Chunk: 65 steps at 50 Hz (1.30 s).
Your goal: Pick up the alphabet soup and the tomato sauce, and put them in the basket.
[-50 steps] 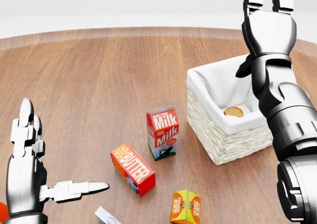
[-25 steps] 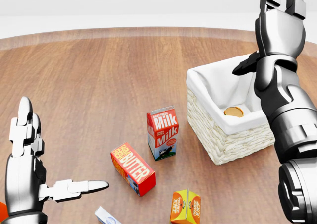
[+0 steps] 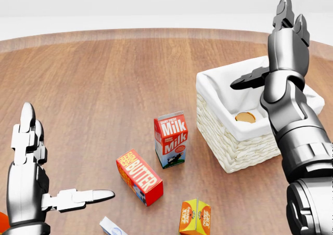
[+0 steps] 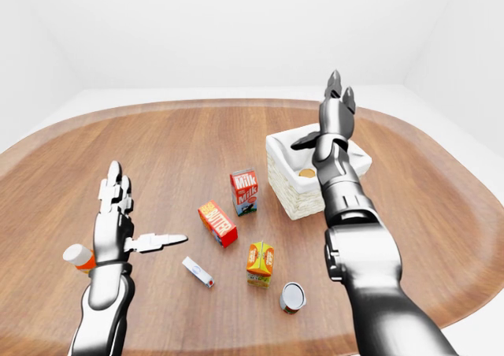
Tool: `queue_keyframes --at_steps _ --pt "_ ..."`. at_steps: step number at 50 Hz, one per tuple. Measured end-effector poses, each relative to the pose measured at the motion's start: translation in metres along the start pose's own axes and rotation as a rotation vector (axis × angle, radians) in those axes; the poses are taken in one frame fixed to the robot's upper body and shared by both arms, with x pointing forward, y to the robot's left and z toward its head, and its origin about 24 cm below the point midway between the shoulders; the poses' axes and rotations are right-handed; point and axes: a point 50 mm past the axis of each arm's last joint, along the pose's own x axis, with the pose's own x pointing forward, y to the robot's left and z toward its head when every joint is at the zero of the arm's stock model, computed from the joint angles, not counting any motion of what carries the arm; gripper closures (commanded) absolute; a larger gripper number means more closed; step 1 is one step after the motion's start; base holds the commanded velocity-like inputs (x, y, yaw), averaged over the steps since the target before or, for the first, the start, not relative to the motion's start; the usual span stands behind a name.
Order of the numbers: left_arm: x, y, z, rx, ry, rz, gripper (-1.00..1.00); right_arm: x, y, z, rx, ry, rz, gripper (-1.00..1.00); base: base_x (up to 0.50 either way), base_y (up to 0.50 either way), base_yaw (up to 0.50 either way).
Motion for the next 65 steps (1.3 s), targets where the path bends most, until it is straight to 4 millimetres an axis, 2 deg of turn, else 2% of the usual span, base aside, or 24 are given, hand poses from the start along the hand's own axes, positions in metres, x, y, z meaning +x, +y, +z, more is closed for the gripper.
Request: queue_keyframes --at_steps 14,33,65 --pt "-0.001 0.000 -0.001 0.003 0.004 -0.002 -1.00 -0.006 0.007 -0.004 0.109 0.022 0.035 -1.00 0.00 0.00 0.00" --pt "-0.001 0.000 -0.001 0.005 0.006 -0.001 -1.00 -0.017 0.004 -0.013 0.246 0.009 0.055 -1.00 0.00 0.00 0.00" --pt "0.000 0.000 0.000 0.003 -0.002 0.000 -1.00 -0.060 -0.025 0.012 0.480 -0.257 0.068 -1.00 0.00 0.00 0.00"
